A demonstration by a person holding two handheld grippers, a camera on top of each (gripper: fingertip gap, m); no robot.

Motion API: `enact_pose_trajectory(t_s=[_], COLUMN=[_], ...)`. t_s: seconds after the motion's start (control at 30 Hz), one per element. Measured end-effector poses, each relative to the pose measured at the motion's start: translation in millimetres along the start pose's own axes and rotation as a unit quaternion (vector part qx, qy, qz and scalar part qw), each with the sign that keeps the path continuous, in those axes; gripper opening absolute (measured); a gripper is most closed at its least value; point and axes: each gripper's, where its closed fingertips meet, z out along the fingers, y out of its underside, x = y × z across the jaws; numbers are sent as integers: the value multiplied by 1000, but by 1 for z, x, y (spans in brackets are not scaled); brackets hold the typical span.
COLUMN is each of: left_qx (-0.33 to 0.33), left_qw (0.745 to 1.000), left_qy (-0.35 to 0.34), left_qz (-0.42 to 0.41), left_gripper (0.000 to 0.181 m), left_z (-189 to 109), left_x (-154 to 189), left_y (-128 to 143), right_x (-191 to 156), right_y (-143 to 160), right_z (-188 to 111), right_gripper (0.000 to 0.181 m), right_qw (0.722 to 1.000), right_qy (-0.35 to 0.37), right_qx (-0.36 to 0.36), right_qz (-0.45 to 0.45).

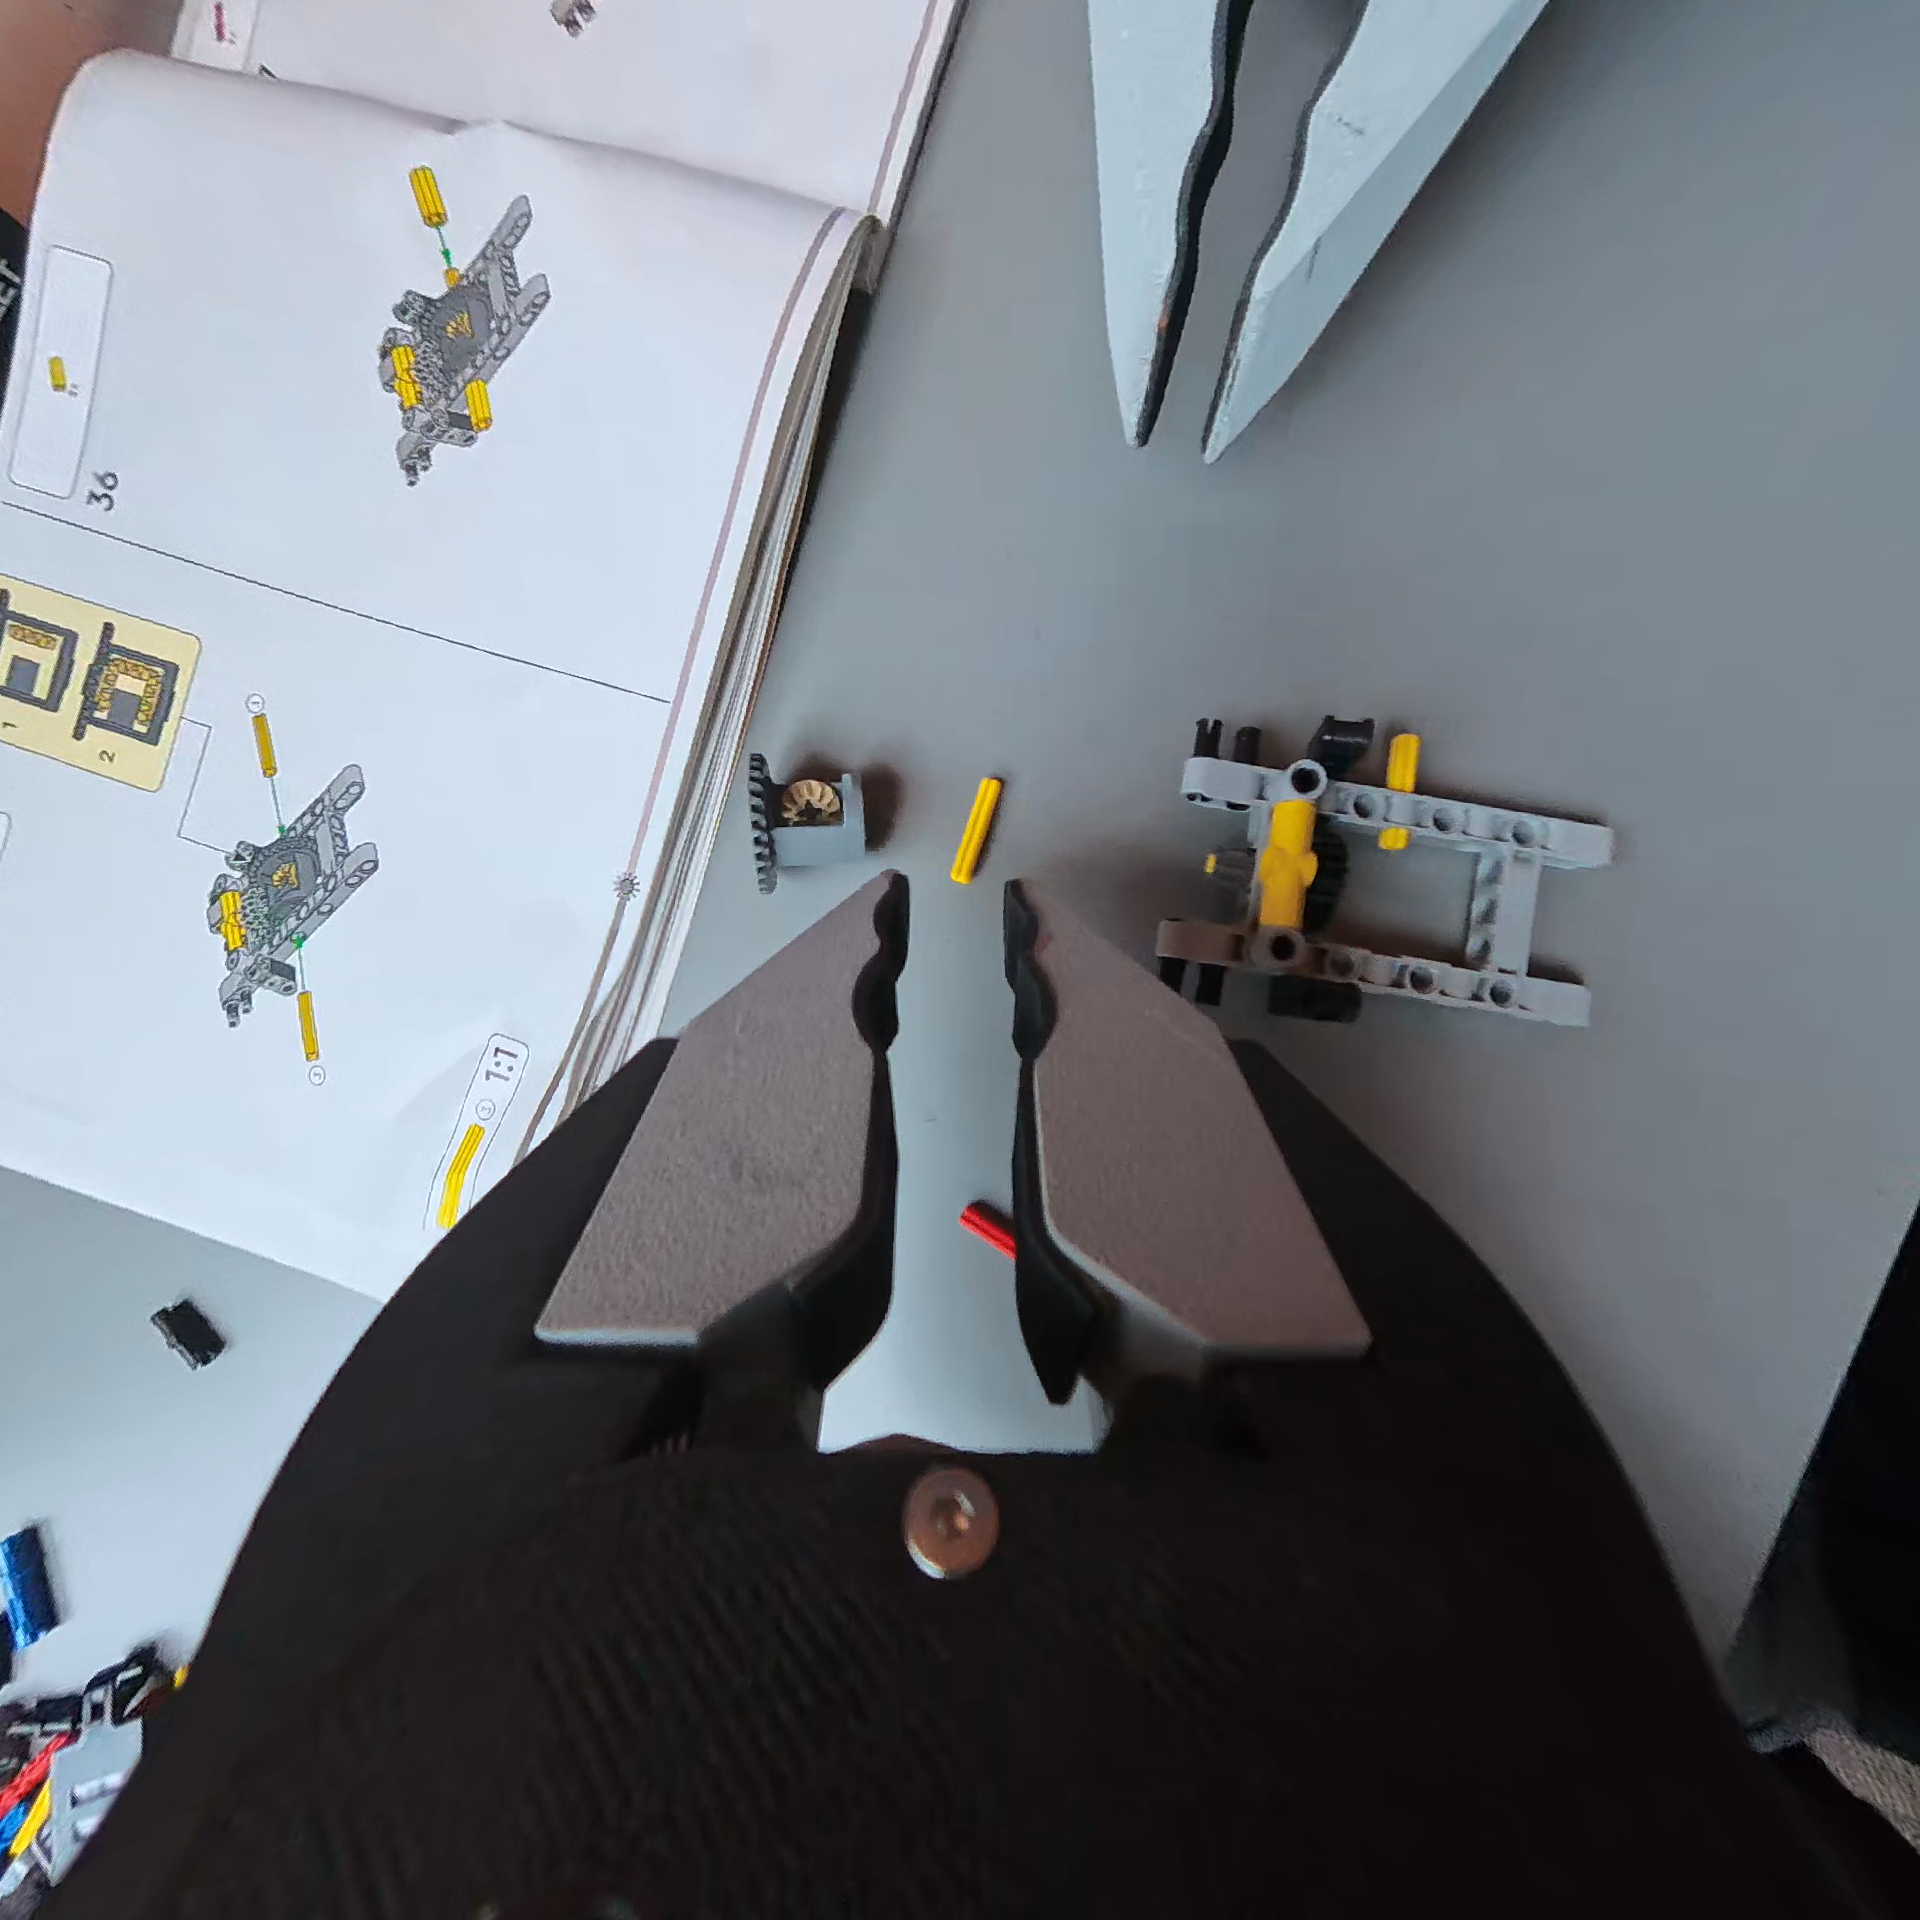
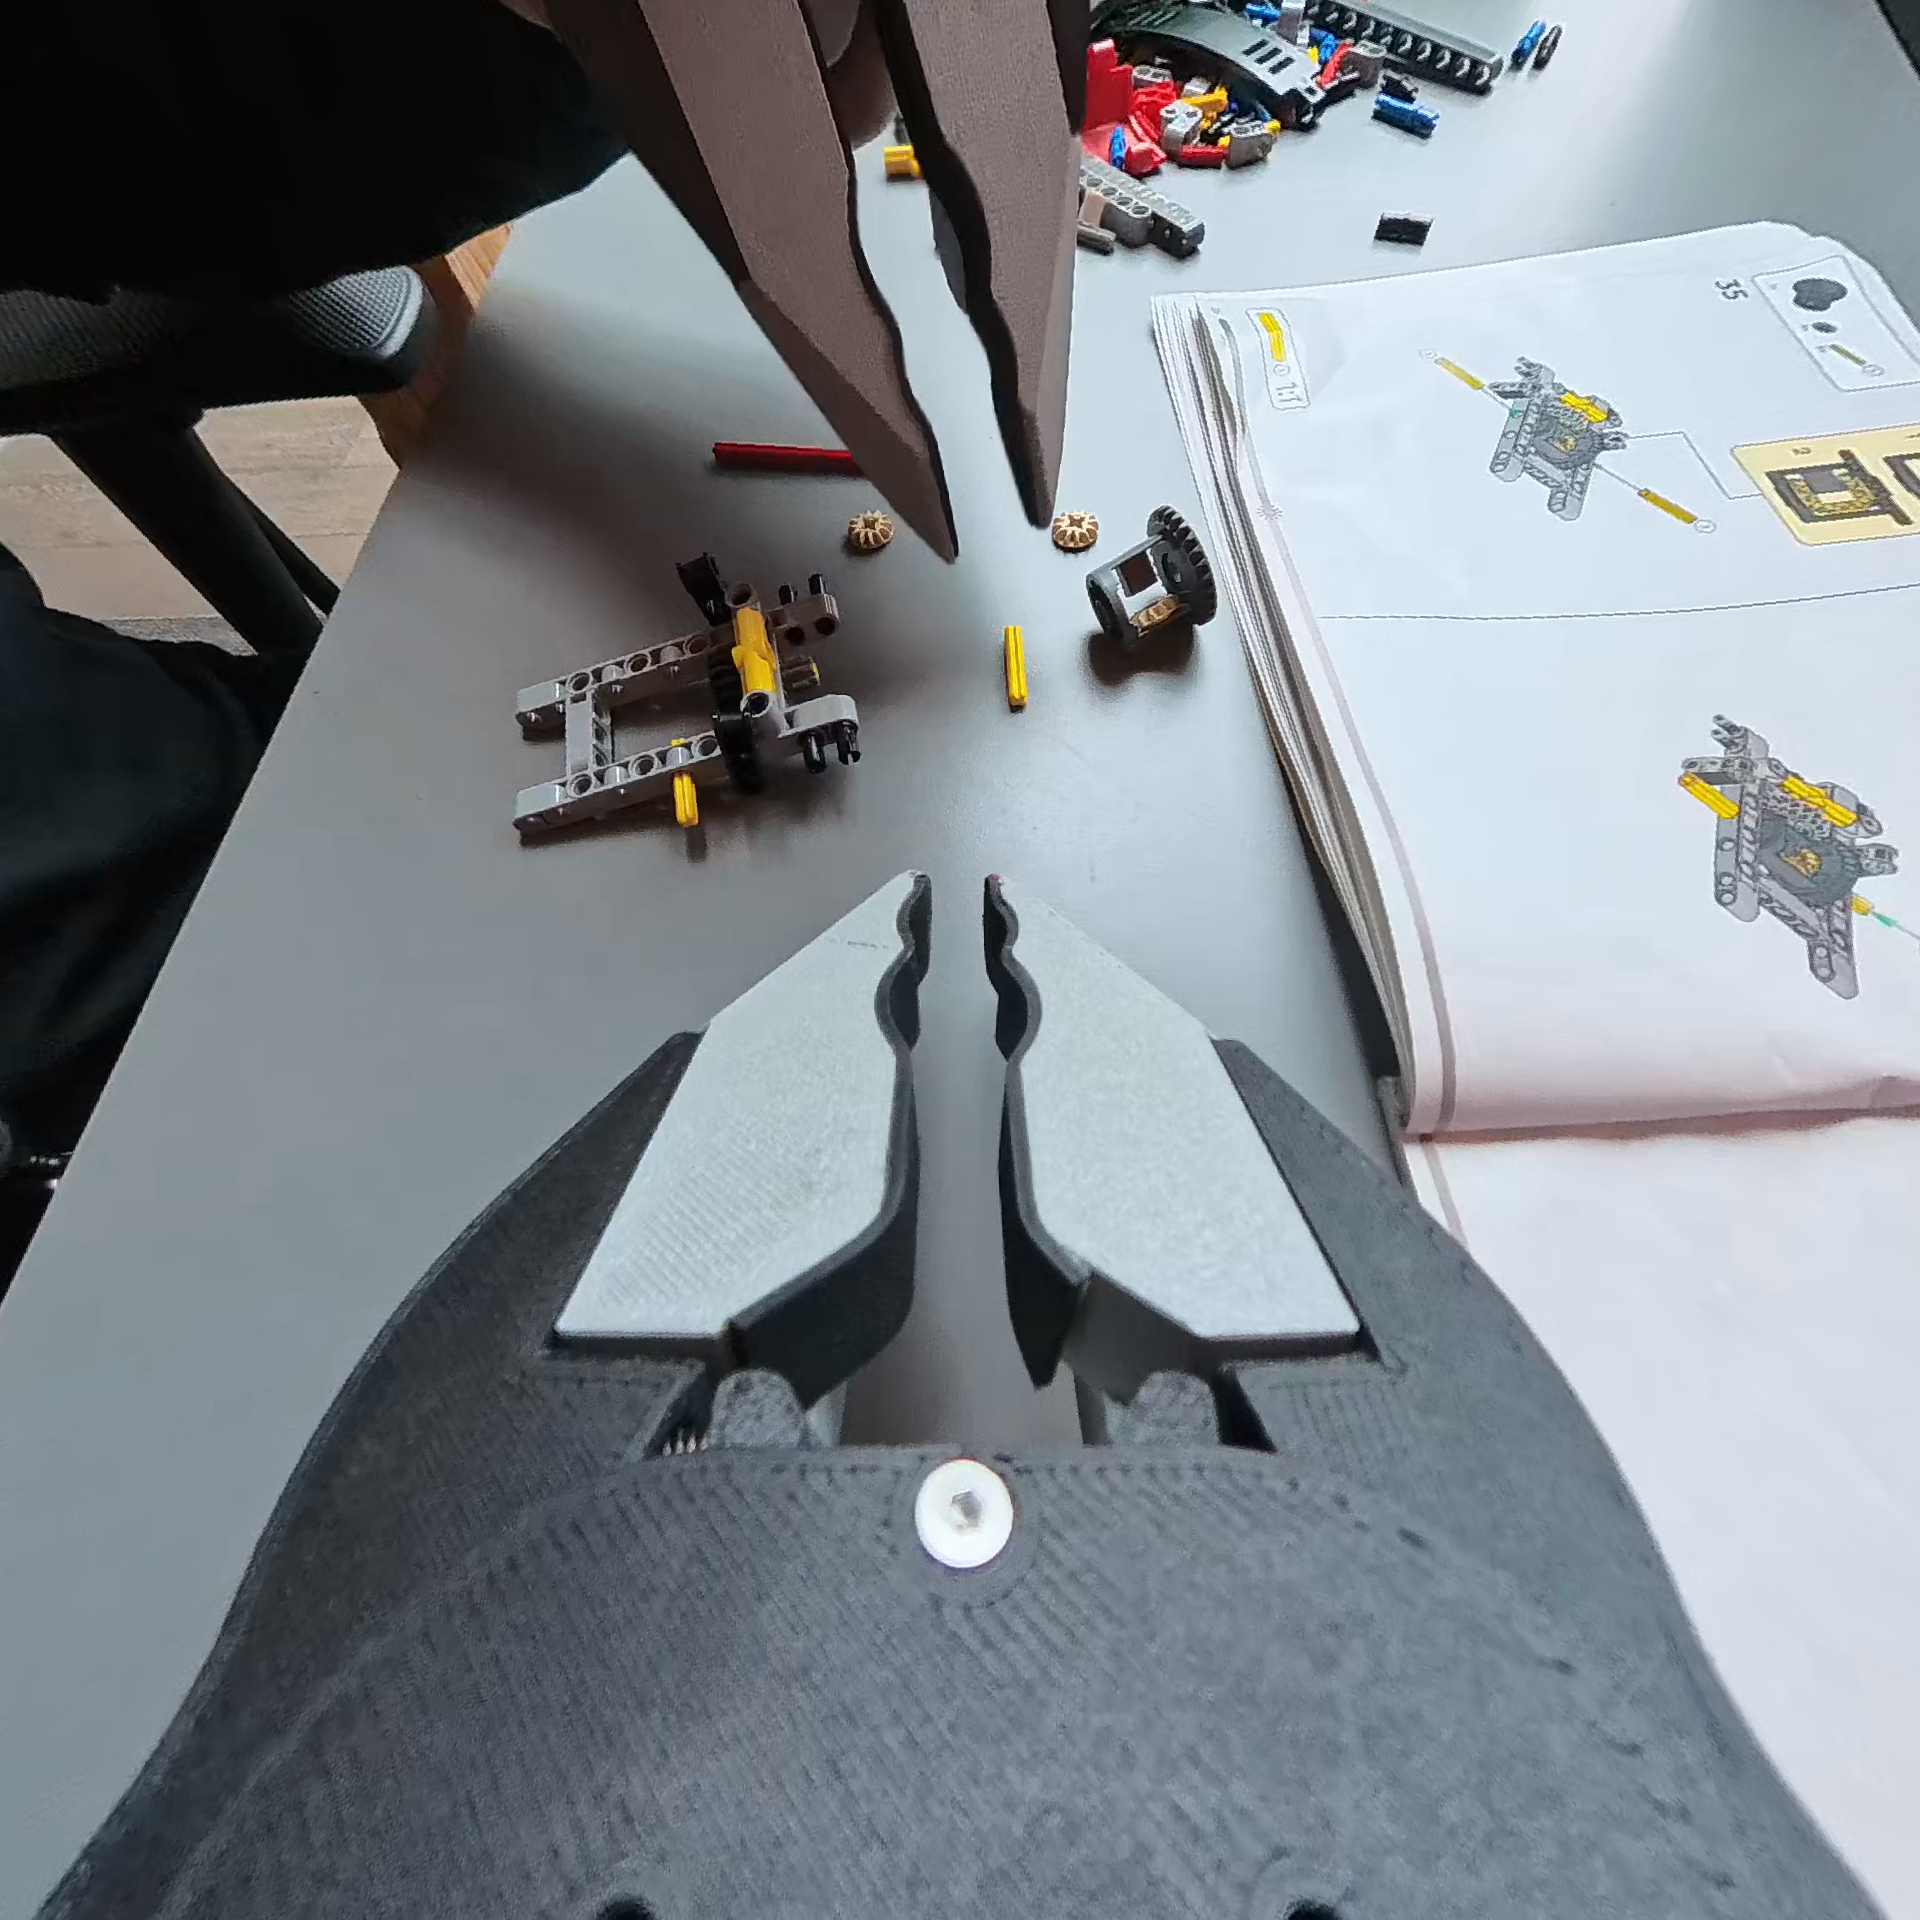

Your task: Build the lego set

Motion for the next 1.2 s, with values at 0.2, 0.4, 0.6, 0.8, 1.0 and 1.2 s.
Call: enact_pose_trajectory(t_s=[0.2,0.4,0.6,0.8,1.0,1.2], left_qx=[12,5,-17,-25,-30,-73], left_qw=[998,998,999,999,999,995], left_qy=[-36,-19,-13,-13,-14,-9], left_qz=[-45,-58,-49,-37,-11,65], left_gripper=[32,38,39,35,20,20], left_z=[-4,9,16,20,22,14], left_x=[-22,-28,-29,-30,-28,-22], left_y=[0,2,6,4,2,3], right_x=[-1,-1,-1,-2,-2,-3], right_y=[1,1,1,2,1,0], right_z=[3,2,3,3,4,4], right_gripper=[7,8,8,8,8,8], right_qw=[1000,1000,1000,1000,1000,1000], right_qy=[-9,-10,-14,-13,-14,-13], right_qx=[-7,-6,-9,-10,-9,-5], right_qz=[0,2,2,1,0,-3])
